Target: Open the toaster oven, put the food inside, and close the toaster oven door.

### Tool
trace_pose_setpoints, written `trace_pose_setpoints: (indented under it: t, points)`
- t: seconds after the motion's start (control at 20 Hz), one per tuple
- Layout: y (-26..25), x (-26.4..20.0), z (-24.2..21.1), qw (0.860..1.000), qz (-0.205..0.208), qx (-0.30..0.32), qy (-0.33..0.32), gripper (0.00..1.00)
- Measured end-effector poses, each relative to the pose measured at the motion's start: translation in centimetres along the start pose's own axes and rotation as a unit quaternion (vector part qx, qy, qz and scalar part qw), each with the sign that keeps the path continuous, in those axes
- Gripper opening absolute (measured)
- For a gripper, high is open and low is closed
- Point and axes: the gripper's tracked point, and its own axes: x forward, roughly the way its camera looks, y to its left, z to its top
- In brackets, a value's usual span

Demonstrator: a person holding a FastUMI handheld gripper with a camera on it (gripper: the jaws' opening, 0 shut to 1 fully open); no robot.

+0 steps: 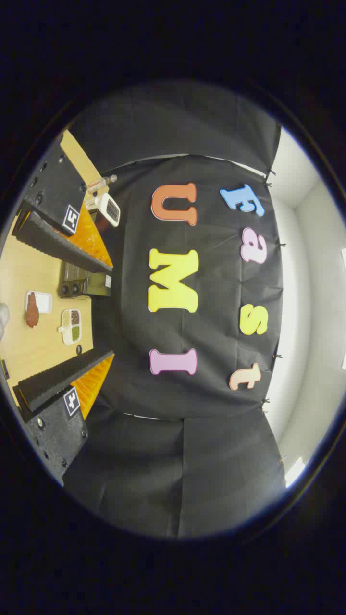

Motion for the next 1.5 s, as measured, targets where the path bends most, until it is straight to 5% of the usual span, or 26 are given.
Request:
trace_pose_setpoints:
  t: [0.9, 1.5]
  points:
    - [3.6, 1.5, -2.6, 1.000, -0.008, -0.002, 0.002, 1.00]
    - [16.8, 18.4, -12.6, 0.999, 0.009, 0.021, 0.041, 1.00]
